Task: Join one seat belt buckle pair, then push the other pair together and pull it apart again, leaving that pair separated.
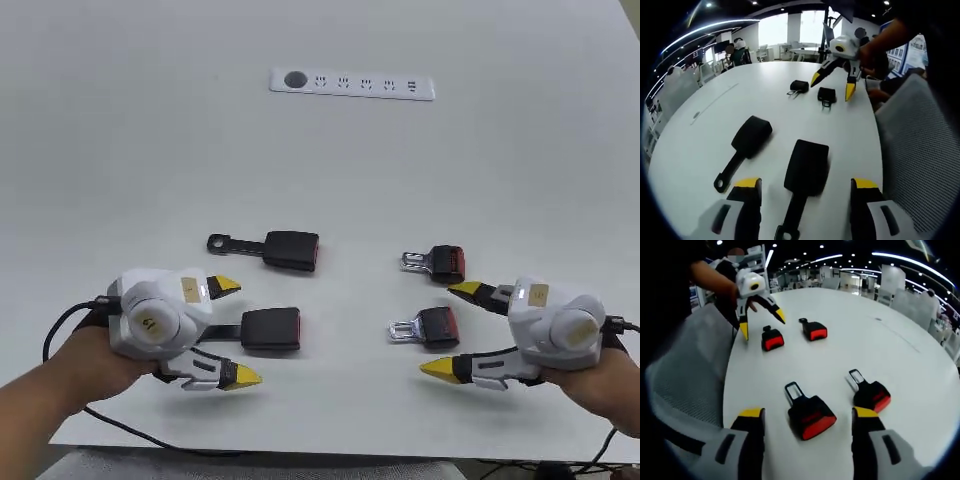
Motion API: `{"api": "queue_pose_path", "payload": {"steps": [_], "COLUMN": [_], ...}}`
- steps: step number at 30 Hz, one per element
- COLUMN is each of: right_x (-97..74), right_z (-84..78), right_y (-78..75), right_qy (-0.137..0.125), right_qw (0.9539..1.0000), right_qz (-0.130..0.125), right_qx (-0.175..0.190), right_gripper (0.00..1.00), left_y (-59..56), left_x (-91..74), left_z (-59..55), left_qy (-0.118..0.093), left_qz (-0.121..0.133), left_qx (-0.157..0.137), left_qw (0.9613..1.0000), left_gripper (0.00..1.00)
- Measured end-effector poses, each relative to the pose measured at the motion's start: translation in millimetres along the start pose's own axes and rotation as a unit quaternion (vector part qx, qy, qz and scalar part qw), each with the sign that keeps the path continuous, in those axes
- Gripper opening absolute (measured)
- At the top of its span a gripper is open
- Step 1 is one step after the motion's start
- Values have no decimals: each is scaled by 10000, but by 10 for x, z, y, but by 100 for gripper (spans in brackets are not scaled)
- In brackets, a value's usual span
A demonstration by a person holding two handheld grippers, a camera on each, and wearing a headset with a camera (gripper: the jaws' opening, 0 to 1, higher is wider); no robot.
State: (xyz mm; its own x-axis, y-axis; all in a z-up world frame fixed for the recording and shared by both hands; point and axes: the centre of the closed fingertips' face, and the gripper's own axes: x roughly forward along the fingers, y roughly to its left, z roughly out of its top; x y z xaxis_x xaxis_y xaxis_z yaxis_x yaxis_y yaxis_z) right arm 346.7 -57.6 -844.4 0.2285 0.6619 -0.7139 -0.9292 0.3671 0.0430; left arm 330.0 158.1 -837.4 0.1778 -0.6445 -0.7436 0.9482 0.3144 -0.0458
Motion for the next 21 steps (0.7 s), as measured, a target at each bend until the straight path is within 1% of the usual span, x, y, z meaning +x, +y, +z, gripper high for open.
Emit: {"api": "queue_pose_path", "payload": {"steps": [2, 4, 6, 9, 10, 11, 13, 14, 15, 16, 17, 19, 21], "right_x": [15, 19, 21, 24, 26, 26, 27, 25, 23, 25, 24, 22, 8], "right_z": [-25, -28, -47, -93, -102, -102, -111, -128, -133, -115, -104, -86, -80], "right_y": [-12, -17, -37, -60, -62, -57, -42, -35, -27, -27, -36, -59, -52], "right_qy": [88, 110, 164, 311, 339, 368, 439, 513, 560, 534, 529, 546, 611], "right_qw": [9998, 9996, 9991, 9976, 9971, 9964, 9951, 9937, 9925, 9921, 9920, 9915, 9895], "right_qz": [116, 232, 341, 503, 544, 613, 722, 790, 831, 856, 866, 914, 1023], "right_qx": [-130, -118, -193, -363, -410, -448, -504, -614, -695, -751, -745, -748, -813], "right_gripper": [72, 71, 70, 67, 66, 65, 62, 59, 56, 55, 55, 53, 52], "left_y": [14, 36, 31, 21, 44, 47, 70, 69, 67, 62, 48, 52, 50], "left_x": [43, 104, 140, 199, 192, 195, 199, 196, 193, 193, 190, 186, 185], "left_z": [-7, -25, -35, -82, -99, -69, -39, -32, -45, -45, -47, -57, -54], "left_qy": [48, 151, 213, 371, 425, 365, 337, 356, 412, 430, 458, 505, 549], "left_qz": [-62, -154, -256, -414, -346, -395, -449, -469, -497, -527, -593, -646, -701], "left_qx": [55, 125, 250, 380, 401, 422, 399, 448, 569, 621, 666, 798, 883], "left_qw": [10000, 9997, 9991, 9977, 9977, 9977, 9976, 9973, 9963, 9958, 9950, 9934, 9921], "left_gripper": [73, 72, 71, 65, 63, 62, 59, 57, 55, 51, 48, 41, 40]}}
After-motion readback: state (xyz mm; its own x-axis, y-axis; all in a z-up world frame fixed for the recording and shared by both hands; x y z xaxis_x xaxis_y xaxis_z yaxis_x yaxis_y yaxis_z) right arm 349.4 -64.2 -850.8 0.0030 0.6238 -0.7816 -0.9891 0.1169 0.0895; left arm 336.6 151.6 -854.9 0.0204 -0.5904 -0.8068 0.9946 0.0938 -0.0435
